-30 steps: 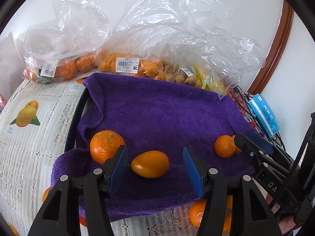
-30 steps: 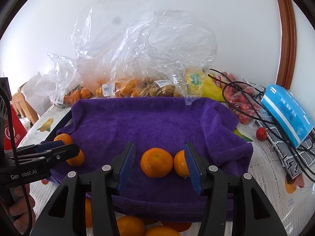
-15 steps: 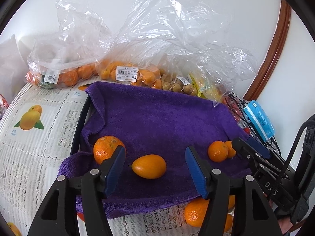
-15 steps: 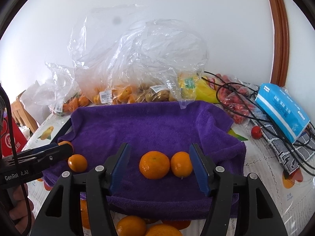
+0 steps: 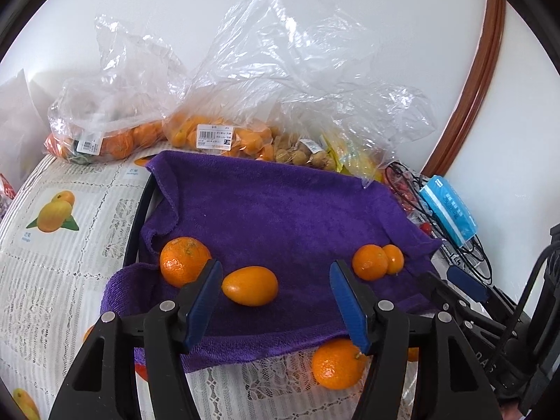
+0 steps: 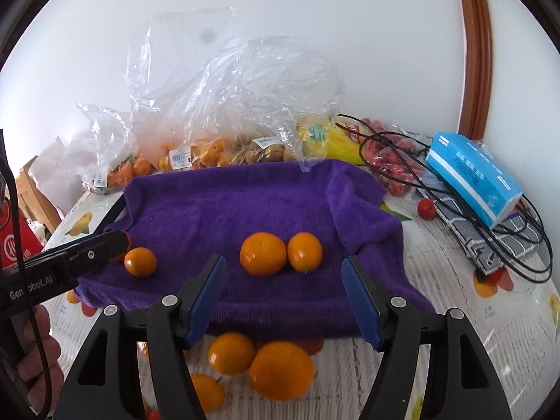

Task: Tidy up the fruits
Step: 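Grasp a large orange beside the towel with the right gripper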

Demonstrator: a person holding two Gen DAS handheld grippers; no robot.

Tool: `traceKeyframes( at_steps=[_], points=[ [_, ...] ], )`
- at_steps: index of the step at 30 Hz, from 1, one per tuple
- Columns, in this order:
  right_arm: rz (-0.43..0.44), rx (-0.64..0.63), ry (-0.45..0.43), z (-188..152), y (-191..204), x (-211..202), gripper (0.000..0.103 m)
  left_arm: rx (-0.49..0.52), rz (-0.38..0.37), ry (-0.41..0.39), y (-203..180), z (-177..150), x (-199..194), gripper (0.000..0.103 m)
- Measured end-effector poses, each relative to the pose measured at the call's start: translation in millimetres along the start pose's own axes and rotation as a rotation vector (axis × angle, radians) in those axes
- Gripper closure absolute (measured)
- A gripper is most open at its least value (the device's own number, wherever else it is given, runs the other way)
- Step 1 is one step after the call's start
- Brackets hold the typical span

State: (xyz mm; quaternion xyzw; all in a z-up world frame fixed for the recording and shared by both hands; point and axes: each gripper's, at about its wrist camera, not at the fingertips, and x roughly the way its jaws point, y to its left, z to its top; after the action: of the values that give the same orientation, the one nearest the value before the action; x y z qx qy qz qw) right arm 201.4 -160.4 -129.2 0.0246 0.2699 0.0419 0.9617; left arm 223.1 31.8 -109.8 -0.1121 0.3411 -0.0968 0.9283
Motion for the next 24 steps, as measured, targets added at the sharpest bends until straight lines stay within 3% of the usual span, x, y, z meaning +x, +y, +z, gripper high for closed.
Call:
traceKeyframes(
  at_steps=[13, 19, 24],
  points=[
    [-0.027, 0.016, 0.031, -27.4, -6.6, -43.1, 0.035, 0.033, 0.024, -0.024, 5.4, -5.5, -20.0, 0.041],
    [-0.035, -0.008, 0.052, -39.6, 0.6, -40.6, 0.035, 0.032, 0.042, -0.023, 13.9, -11.2, -24.5, 0.041],
    [-0.039, -0.012, 0.078, -42.4, 1.7, -28.6, 0.043, 0.003, 0.047, -0.015, 23.3, -13.1, -25.5, 0.041]
  ],
)
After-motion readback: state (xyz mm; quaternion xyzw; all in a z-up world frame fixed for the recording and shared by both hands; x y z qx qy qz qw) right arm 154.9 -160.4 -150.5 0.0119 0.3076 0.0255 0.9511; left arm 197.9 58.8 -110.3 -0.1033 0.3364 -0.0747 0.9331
